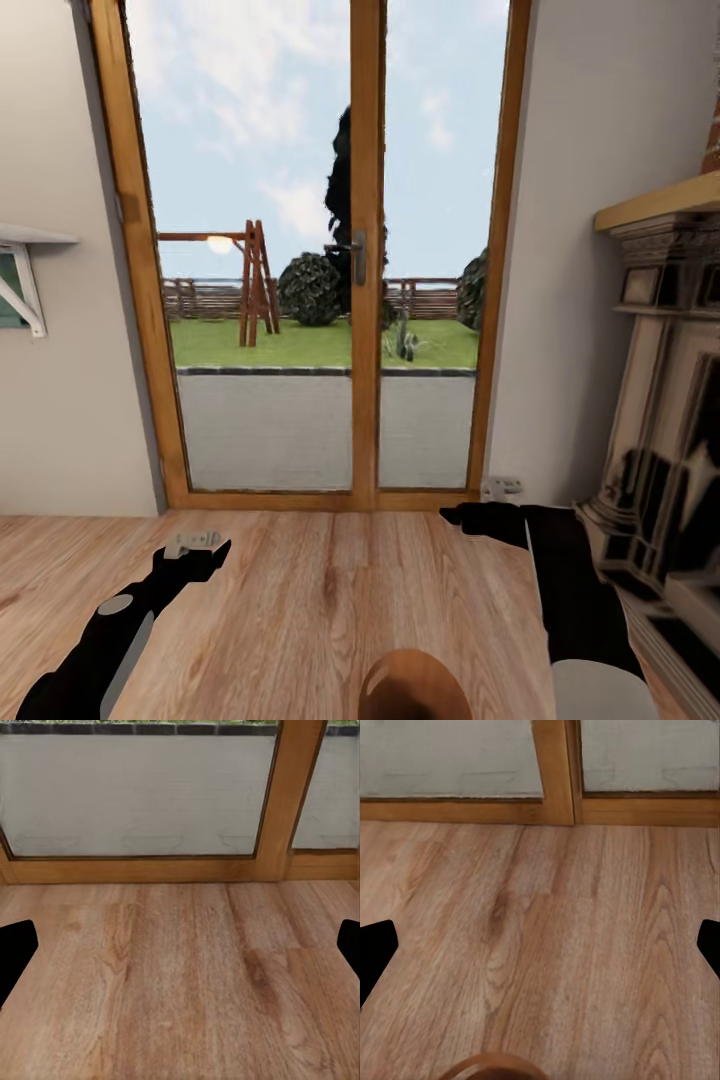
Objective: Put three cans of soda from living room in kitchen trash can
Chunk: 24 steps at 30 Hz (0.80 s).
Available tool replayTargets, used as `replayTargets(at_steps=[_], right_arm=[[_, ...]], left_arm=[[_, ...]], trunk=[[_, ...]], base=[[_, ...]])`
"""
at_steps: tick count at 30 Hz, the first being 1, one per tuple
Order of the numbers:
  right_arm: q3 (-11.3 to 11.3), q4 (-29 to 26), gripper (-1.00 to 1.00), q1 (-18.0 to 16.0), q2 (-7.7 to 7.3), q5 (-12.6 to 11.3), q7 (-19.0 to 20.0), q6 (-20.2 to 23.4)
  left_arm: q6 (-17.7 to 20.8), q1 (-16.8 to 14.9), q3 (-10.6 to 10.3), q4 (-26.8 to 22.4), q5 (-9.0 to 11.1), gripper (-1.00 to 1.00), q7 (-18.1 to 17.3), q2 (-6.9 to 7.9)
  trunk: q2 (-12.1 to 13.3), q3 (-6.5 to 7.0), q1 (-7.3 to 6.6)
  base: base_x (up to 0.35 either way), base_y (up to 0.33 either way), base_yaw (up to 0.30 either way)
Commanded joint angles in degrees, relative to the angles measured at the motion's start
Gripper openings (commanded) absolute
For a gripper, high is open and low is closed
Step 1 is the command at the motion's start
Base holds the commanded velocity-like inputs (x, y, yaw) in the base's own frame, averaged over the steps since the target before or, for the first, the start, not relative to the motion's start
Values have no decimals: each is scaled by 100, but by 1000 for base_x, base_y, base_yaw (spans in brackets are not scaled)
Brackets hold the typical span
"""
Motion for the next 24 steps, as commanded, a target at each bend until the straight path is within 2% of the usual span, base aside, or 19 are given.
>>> replayTargets(at_steps=[1, 12, 24], right_arm=[[1, -12, 100, 0, 6, -6, 1, 0], [11, -47, 100, 5, 28, -36, 5, 5], [25, -40, 100, 17, 29, -37, 6, 44]], left_arm=[[0, 0, 0, 0, -2, 100, 1, 0], [-5, 0, 0, 0, -4, 100, 4, -5], [-4, 0, -2, 4, -4, 100, 6, -9]], trunk=[[2, 16, -2], [35, 163, -40], [516, 269, -303]], base=[[0, 0, 0], [0, 0, 0], [0, 0, 0]])
